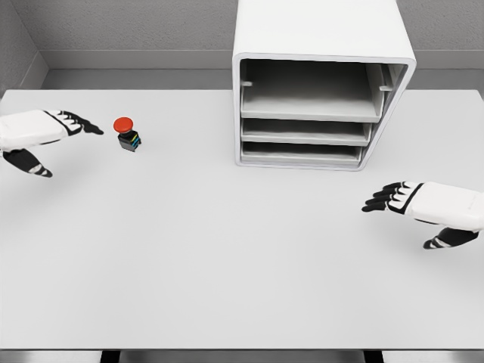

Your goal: Slide open multi-storey tabletop storage cabinets and put open load switch and slide close multi-storey tabletop storage cabinets

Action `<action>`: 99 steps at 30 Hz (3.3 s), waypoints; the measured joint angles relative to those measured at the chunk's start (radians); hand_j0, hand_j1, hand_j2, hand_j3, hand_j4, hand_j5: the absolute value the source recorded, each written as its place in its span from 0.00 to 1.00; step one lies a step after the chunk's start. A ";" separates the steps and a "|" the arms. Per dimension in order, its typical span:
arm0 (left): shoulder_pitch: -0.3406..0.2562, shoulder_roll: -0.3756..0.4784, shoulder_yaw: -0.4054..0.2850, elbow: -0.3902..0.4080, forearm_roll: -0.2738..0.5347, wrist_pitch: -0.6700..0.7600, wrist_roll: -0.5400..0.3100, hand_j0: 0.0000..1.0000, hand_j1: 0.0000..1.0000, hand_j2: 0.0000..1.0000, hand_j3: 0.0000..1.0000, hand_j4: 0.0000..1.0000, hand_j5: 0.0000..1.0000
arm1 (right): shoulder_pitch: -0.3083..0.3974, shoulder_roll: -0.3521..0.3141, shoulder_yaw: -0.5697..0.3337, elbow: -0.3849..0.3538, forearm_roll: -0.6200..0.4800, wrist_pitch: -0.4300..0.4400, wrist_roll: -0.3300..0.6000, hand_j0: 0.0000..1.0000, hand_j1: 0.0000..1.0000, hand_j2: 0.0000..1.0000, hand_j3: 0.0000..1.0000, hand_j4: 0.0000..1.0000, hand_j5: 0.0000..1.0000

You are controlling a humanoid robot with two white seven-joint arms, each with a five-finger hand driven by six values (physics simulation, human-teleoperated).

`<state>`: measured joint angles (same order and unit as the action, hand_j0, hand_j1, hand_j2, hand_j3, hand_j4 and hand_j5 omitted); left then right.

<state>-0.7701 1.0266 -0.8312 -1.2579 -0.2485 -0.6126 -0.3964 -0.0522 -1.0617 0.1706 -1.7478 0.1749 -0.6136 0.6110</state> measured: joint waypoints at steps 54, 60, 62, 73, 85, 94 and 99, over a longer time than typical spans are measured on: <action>-0.193 -0.438 0.078 0.391 -0.302 -0.001 -0.206 0.83 0.83 0.83 0.83 0.83 0.83 | -0.804 0.344 0.571 0.294 0.085 0.222 0.000 1.00 1.00 1.00 1.00 1.00 1.00; -0.192 -0.451 0.073 0.391 -0.349 -0.001 -0.193 0.76 0.76 0.76 0.76 0.76 0.76 | -0.822 0.357 0.587 0.342 0.086 0.226 0.000 1.00 1.00 1.00 1.00 1.00 1.00; -0.192 -0.453 0.073 0.391 -0.354 -0.001 -0.191 0.74 0.74 0.74 0.74 0.74 0.74 | -0.830 0.362 0.607 0.344 0.087 0.226 0.000 1.00 1.00 1.00 1.00 1.00 1.00; -0.192 -0.474 0.075 0.389 -0.374 0.000 -0.191 0.65 0.65 0.65 0.65 0.65 0.65 | -0.847 0.359 0.659 0.297 0.142 0.244 -0.008 1.00 1.00 1.00 1.00 1.00 1.00; -0.192 -0.471 0.074 0.390 -0.389 0.001 -0.190 0.42 0.42 0.42 0.42 0.42 0.42 | -0.824 0.292 0.651 0.163 0.089 0.183 -0.001 1.00 1.00 1.00 1.00 1.00 1.00; -0.190 -0.450 0.073 0.342 -0.397 -0.001 -0.190 0.34 0.34 0.34 0.34 0.34 0.34 | -0.795 0.247 0.646 0.119 0.063 0.122 -0.002 1.00 1.00 1.00 1.00 1.00 1.00; -0.187 -0.350 0.074 0.133 -0.347 -0.001 -0.191 0.34 0.34 0.34 0.34 0.34 0.34 | -0.761 0.219 0.633 0.089 0.046 0.107 -0.004 1.00 1.00 1.00 1.00 1.00 1.00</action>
<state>-0.9572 0.6762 -0.7573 -1.1252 -0.5950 -0.6138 -0.5869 -0.8131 -0.8423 0.8041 -1.6591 0.2212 -0.5070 0.6073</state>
